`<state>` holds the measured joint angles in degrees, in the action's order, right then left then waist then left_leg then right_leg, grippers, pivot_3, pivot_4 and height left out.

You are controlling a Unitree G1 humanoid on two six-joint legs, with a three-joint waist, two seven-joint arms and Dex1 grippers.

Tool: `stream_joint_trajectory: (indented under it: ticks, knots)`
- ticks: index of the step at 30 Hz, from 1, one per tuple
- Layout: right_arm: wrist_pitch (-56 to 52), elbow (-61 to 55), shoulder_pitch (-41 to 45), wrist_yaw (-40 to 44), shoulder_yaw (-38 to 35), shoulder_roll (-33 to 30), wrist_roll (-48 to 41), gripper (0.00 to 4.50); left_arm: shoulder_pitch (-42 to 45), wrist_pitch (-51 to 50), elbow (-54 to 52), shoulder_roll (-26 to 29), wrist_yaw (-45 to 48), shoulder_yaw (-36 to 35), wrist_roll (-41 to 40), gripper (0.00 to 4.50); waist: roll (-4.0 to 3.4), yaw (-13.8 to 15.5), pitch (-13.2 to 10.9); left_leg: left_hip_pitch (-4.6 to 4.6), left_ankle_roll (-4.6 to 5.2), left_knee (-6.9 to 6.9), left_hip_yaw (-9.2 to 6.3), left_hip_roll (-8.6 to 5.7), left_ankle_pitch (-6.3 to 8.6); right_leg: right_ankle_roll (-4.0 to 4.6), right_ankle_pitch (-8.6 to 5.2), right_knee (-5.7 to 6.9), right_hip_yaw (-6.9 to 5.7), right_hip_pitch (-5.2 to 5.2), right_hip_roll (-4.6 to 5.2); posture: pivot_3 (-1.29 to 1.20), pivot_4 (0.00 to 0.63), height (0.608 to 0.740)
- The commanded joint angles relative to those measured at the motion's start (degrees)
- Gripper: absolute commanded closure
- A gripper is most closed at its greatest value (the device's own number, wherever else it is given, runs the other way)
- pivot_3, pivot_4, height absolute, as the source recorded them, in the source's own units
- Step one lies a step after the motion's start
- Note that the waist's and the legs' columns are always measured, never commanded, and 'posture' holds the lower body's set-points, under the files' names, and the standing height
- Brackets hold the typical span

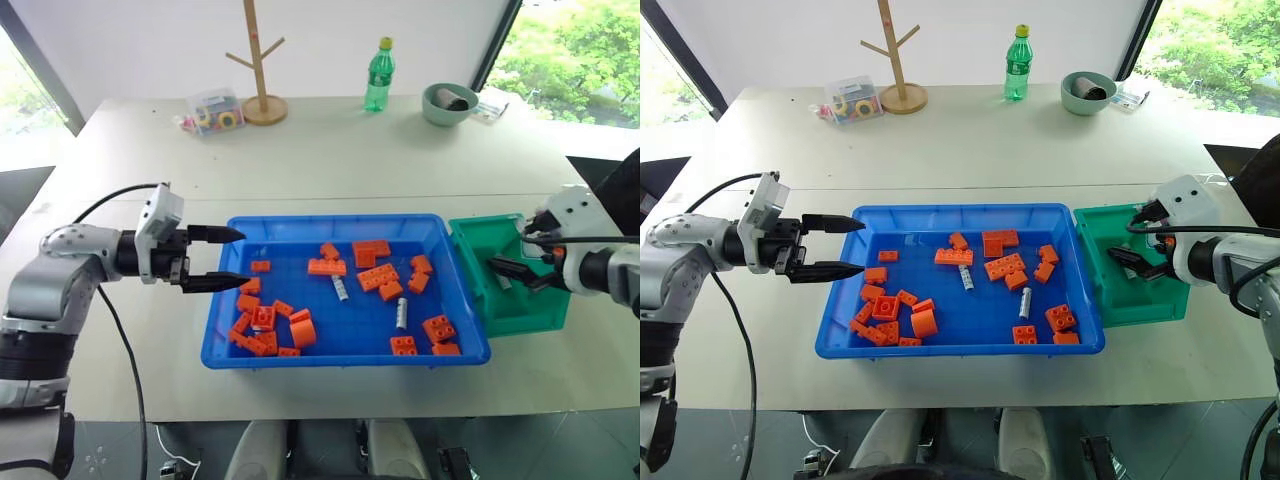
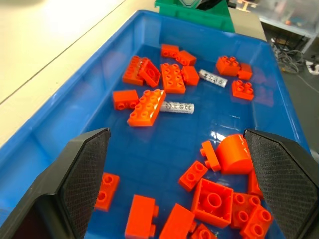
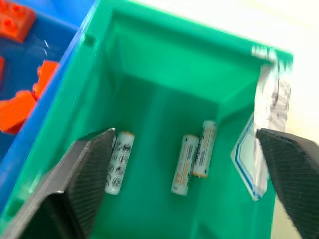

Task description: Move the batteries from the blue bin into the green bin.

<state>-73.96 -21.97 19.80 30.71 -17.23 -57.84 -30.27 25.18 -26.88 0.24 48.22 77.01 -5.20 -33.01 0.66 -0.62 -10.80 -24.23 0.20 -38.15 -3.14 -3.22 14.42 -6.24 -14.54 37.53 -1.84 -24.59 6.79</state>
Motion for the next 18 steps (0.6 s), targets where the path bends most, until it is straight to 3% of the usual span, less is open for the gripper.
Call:
stream_joint_trajectory:
  ticks: [1,7,10,15,18]
  knots:
    - [0.1,-2.3,7.8,0.3,-0.8,3.0,-3.4,0.07,-0.9,2.1,-3.3,0.3,-1.3,-2.5,-0.2,0.00,-0.04,-0.3,0.0,0.02,0.00,-0.01,0.02,0.01,0.00,0.01,0.01,-0.03,0.01,0.00,0.01,0.00,0.150,0.703]
    - [-6.5,-6.1,14.9,0.9,4.4,12.1,-11.2,0.07,-4.7,2.0,-5.4,0.3,-2.4,-3.2,-0.8,0.00,-0.02,-0.1,0.0,-0.02,0.00,0.06,-0.12,0.05,0.00,0.02,0.01,-0.06,0.00,0.00,-0.02,0.00,0.150,0.703]
    - [-9.9,-6.5,15.5,-3.8,10.2,19.4,-10.1,0.07,-6.8,2.9,-6.4,0.1,-2.6,-3.8,-1.0,0.00,-0.02,0.1,0.0,-0.07,0.00,0.03,-0.13,0.02,0.00,0.03,0.01,-0.09,-0.01,0.02,0.00,0.00,0.150,0.703]
    - [-17.0,-7.3,16.2,-8.7,13.0,30.3,-10.0,0.07,-7.5,2.6,-6.9,0.5,-2.7,-4.0,-0.7,0.00,-0.03,0.1,0.0,-0.09,-0.02,0.01,-0.15,-0.01,-0.01,0.07,0.04,-0.09,0.00,-0.02,0.00,0.00,0.150,0.703]
    - [-18.0,-7.3,15.8,-10.1,15.0,33.2,-9.3,0.07,-6.7,2.0,-6.7,0.7,-2.8,-4.0,-0.9,0.00,-0.03,-0.1,0.0,-0.09,-0.03,0.01,-0.15,-0.02,-0.01,0.07,0.04,-0.09,0.00,-0.03,-0.01,0.00,0.150,0.703]
